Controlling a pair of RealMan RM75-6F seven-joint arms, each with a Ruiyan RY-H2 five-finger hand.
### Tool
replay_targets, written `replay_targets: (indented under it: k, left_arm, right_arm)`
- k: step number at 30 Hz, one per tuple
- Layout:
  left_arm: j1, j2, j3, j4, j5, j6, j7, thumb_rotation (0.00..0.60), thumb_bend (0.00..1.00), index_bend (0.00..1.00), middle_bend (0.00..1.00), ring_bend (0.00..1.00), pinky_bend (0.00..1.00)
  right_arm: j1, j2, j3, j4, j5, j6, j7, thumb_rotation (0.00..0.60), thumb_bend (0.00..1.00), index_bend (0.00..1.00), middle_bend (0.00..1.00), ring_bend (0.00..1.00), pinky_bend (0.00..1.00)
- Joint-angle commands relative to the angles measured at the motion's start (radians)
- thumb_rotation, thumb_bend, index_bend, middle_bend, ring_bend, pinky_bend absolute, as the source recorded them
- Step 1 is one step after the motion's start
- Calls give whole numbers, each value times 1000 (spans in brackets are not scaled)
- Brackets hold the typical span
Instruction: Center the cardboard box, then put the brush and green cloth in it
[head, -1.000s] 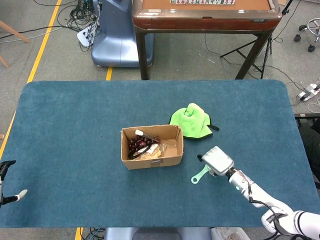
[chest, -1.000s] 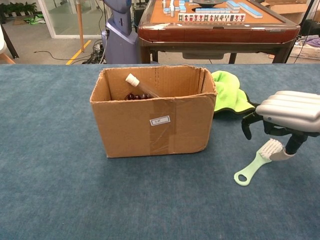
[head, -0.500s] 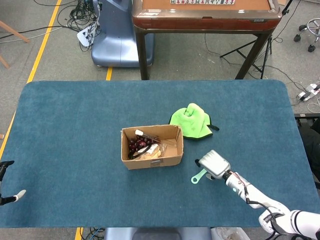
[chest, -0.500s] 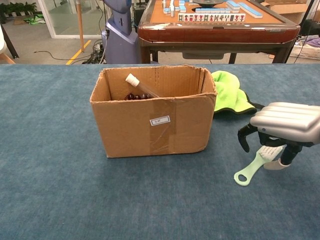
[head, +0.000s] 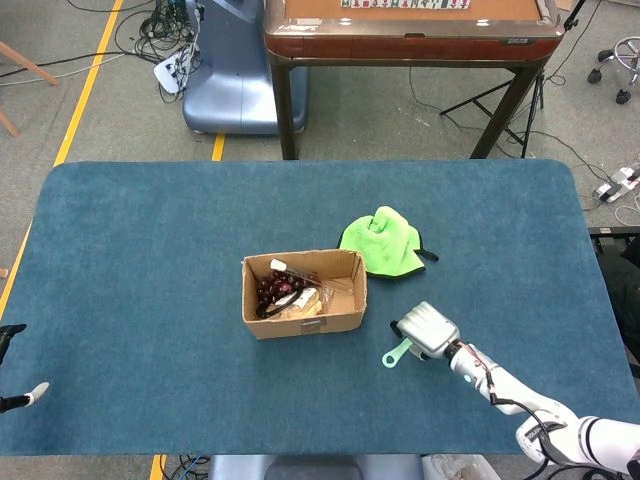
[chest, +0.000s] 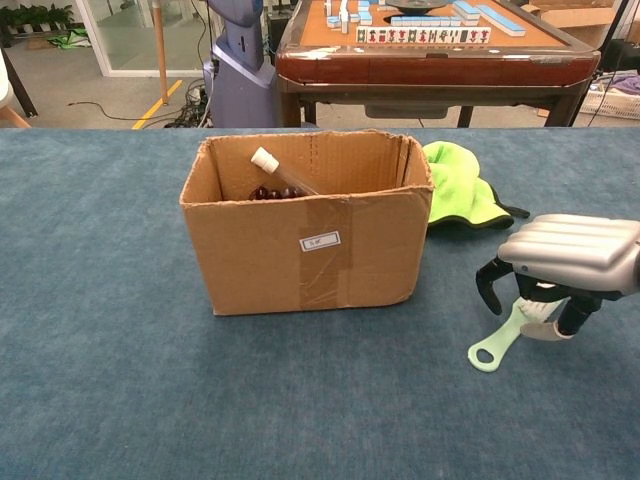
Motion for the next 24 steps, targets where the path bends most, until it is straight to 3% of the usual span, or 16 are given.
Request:
replay_targets:
  k: [1, 24]
  left_arm:
    - [1, 1, 1, 1, 1, -1, 0, 600, 109, 183, 166, 38, 175]
    - [4, -1, -3, 0, -2, 4, 1, 600, 110, 183, 166, 38, 176]
  right_arm:
    - [4, -6, -2, 8, 6, -13, -4, 600, 332, 478, 1000, 1000, 1000]
    - [5, -25, -8, 34, 20, -23, -18, 600, 324, 478, 1000, 1000, 1000]
